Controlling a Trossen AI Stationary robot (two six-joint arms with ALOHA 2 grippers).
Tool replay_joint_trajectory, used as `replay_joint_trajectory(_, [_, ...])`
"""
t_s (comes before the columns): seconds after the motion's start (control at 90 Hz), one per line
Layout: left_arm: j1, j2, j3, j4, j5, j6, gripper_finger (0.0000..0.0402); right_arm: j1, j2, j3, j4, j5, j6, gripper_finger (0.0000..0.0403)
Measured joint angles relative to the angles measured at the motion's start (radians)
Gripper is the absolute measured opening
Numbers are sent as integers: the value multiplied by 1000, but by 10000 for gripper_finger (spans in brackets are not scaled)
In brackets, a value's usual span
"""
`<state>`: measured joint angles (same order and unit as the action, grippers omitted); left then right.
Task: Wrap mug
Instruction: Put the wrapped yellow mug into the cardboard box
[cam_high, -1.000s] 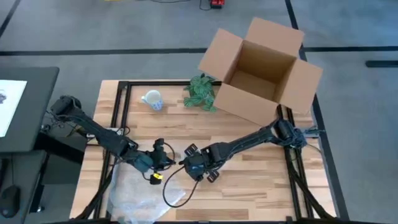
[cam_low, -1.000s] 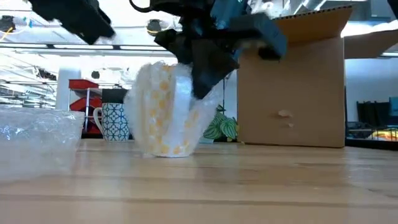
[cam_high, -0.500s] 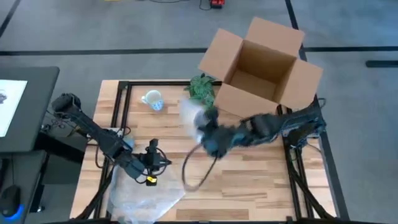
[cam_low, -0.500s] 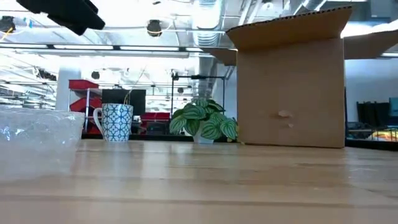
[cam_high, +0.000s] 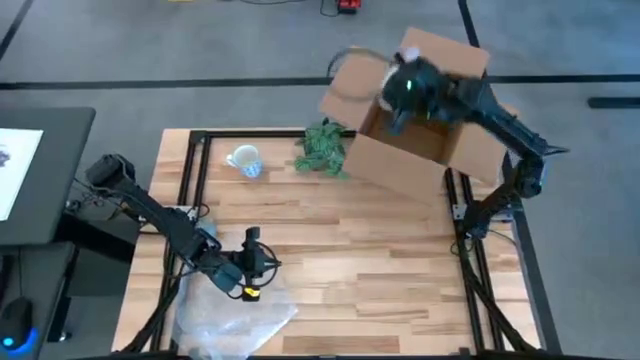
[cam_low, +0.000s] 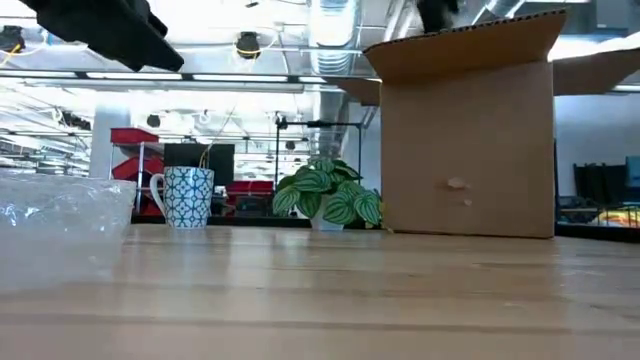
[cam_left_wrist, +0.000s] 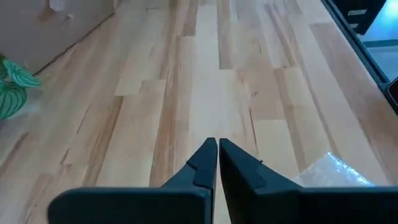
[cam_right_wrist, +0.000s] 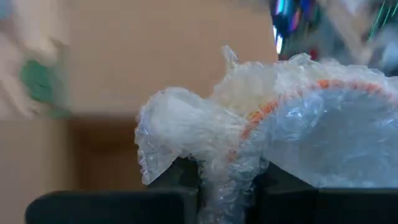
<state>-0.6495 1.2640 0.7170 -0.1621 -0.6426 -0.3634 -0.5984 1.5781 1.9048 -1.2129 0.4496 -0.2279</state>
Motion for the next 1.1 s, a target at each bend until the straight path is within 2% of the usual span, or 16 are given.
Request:
replay_joint_trajectory(0.156, [0,0,0,6,0,0,0,-165,54,-125,3,-177,-13,36])
replay_joint_trajectory(0.222, [0,0,0,8,1,0,0,-207,85,-183,13,-205,-26,36])
replay_joint_trajectory(0.444, [0,0,0,40,1,0,0,-222,221,-324,78,-233,-95,36])
replay_joint_trajectory(0.567, [0,0,0,49,2,1,0,-227,290,-349,83,-265,-114,36])
replay_joint_trajectory(0.744, [1,-1,0,49,3,-3,0,-233,309,-363,93,-301,-120,37])
replay_joint_trajectory(0.867, [1,-2,0,49,3,-14,0,-236,306,-366,78,-331,-105,79])
replay_joint_trajectory(1.1, [0,-2,0,50,3,-16,0,-233,253,-371,30,-359,-84,191])
